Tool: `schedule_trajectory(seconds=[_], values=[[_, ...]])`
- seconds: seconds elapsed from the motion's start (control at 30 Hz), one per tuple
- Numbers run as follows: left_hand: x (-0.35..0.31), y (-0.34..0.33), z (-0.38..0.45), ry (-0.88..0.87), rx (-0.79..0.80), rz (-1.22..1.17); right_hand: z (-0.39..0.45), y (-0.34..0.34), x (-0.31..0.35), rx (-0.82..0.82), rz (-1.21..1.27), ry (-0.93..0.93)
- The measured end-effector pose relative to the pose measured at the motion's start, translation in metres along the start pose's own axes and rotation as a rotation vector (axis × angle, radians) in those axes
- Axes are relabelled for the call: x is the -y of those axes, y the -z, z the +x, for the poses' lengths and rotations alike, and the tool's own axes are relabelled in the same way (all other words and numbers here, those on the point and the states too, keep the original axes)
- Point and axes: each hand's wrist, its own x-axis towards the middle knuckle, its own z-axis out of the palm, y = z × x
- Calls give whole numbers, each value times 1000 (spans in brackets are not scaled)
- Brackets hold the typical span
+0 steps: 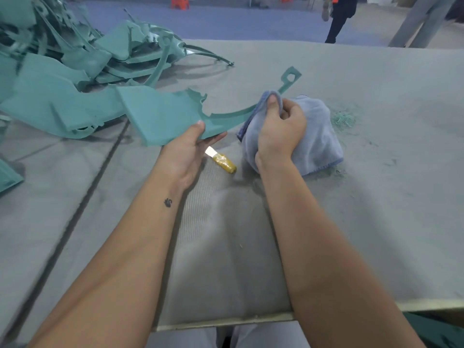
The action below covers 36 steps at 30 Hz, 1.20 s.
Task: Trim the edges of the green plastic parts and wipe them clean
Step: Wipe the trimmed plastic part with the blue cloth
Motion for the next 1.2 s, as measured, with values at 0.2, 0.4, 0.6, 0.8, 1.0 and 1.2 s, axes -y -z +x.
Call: schedule_trajectory(seconds=[0.2, 0.4, 0.6, 0.8, 1.0, 1.2], values=[[4, -3, 0, 4, 32, -8, -18, -4, -2, 343, -243, 8], [0, 8, 4, 18, 79, 80, -4, 2, 1, 279, -183, 35], [-6, 24, 11, -42, 141, 138, 11, 9, 1, 107, 108, -40], [-9, 31, 12, -13, 201, 149, 13, 7, 4, 11, 249, -129], [-1, 15, 9, -48, 152, 86, -5, 2, -1, 182, -34, 6], [0, 14, 12, -81, 146, 85, -13, -2, -3, 390, -268, 42]])
